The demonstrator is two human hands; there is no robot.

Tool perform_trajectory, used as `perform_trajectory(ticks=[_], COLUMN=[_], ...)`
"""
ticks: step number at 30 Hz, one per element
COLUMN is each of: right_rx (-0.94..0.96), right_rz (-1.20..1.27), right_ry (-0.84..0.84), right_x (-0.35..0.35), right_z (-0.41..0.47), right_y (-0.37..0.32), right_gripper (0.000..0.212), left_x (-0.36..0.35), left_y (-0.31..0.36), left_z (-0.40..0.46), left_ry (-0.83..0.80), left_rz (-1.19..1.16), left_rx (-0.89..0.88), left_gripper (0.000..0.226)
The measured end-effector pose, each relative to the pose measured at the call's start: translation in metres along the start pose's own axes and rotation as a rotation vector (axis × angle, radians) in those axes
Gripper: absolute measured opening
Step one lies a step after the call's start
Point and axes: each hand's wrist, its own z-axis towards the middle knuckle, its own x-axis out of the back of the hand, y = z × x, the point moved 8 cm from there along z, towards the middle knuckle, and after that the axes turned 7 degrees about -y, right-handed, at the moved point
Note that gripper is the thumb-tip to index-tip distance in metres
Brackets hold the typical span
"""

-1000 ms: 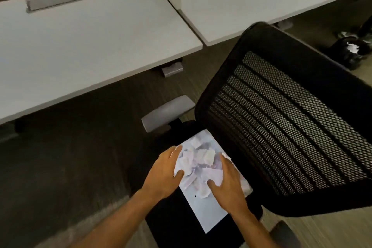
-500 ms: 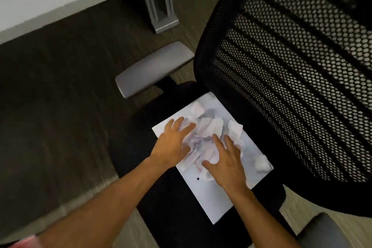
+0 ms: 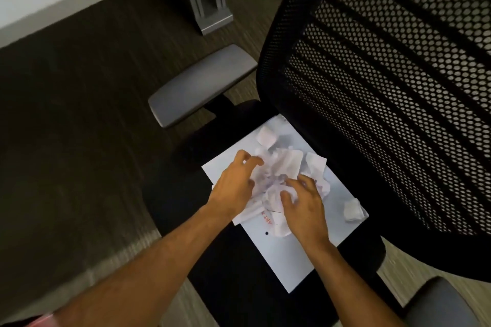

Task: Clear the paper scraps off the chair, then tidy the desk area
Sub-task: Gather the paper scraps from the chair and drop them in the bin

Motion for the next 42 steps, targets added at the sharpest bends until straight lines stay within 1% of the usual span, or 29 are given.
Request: perform_trajectory(ticks=[1, 2, 4, 5, 6, 7, 8, 10, 12, 15, 16, 19, 23, 25, 28, 31, 33, 38, 42], right_rx=[-0.017, -0.042, -0.119, -0.153, -0.172, -0.173, -0.164, -0.140, -0.124, -0.109, -0.111, -0.145, -0.156, -0.109, -0.041, -0.032, -0.026, 0.041, 0.065], right_rz=[0.007, -0.032, -0.209, -0.297, -0.359, -0.396, -0.407, -0.365, -0.240, -0.026, 0.026, 0.123, 0.274, 0.359, 0.398, 0.453, 0.438, 0.428, 0.393], right_ry=[0.008, -0.004, -0.058, -0.075, -0.081, -0.076, -0.069, -0.063, -0.055, 0.010, 0.032, 0.093, 0.148, 0.176, 0.221, 0.173, 0.111, -0.079, -0.230], right_x=[0.000, -0.003, -0.011, -0.015, -0.019, -0.022, -0.026, -0.033, -0.038, -0.033, -0.029, -0.013, 0.005, 0.008, 0.000, -0.035, -0.068, -0.160, -0.241], right_z=[-0.001, -0.002, -0.004, -0.005, -0.006, -0.006, -0.005, -0.003, -0.003, -0.007, -0.009, -0.015, -0.028, -0.037, -0.053, -0.066, -0.076, -0.112, -0.151], right_y=[-0.002, -0.004, -0.005, -0.005, -0.007, -0.008, -0.010, -0.011, -0.011, -0.014, -0.014, -0.018, -0.029, -0.043, -0.074, -0.110, -0.136, -0.204, -0.249], right_gripper=[0.030, 0.039, 0.070, 0.082, 0.088, 0.089, 0.087, 0.073, 0.056, 0.038, 0.035, 0.037, 0.030, 0.023, 0.021, 0.020, 0.019, 0.023, 0.023], left_x=[0.002, 0.004, 0.007, 0.009, 0.011, 0.014, 0.016, 0.022, 0.027, 0.036, 0.039, 0.050, 0.069, 0.082, 0.101, 0.121, 0.136, 0.165, 0.175], left_y=[0.001, 0.001, 0.002, 0.002, 0.001, 0.001, 0.000, -0.003, -0.008, -0.015, -0.018, -0.023, -0.032, -0.038, -0.056, -0.085, -0.112, -0.202, -0.278], left_z=[-0.001, -0.002, -0.005, -0.008, -0.011, -0.015, -0.019, -0.028, -0.039, -0.054, -0.058, -0.070, -0.093, -0.112, -0.145, -0.183, -0.211, -0.291, -0.367], left_ry=[0.007, 0.014, 0.028, 0.036, 0.043, 0.052, 0.060, 0.074, 0.089, 0.115, 0.126, 0.158, 0.228, 0.282, 0.340, 0.400, 0.437, 0.509, 0.582], left_rz=[-0.011, -0.022, -0.035, -0.036, -0.036, -0.039, -0.042, -0.046, -0.044, -0.039, -0.044, -0.066, -0.110, -0.140, -0.173, -0.195, -0.206, -0.221, -0.271], left_rx=[-0.010, -0.022, -0.041, -0.045, -0.045, -0.045, -0.045, -0.040, -0.026, -0.008, -0.002, -0.007, -0.031, -0.049, -0.057, -0.037, -0.014, 0.103, 0.206], left_gripper=[0.051, 0.050, 0.047, 0.047, 0.047, 0.046, 0.046, 0.044, 0.044, 0.045, 0.045, 0.045, 0.044, 0.043, 0.043, 0.044, 0.044, 0.042, 0.041])
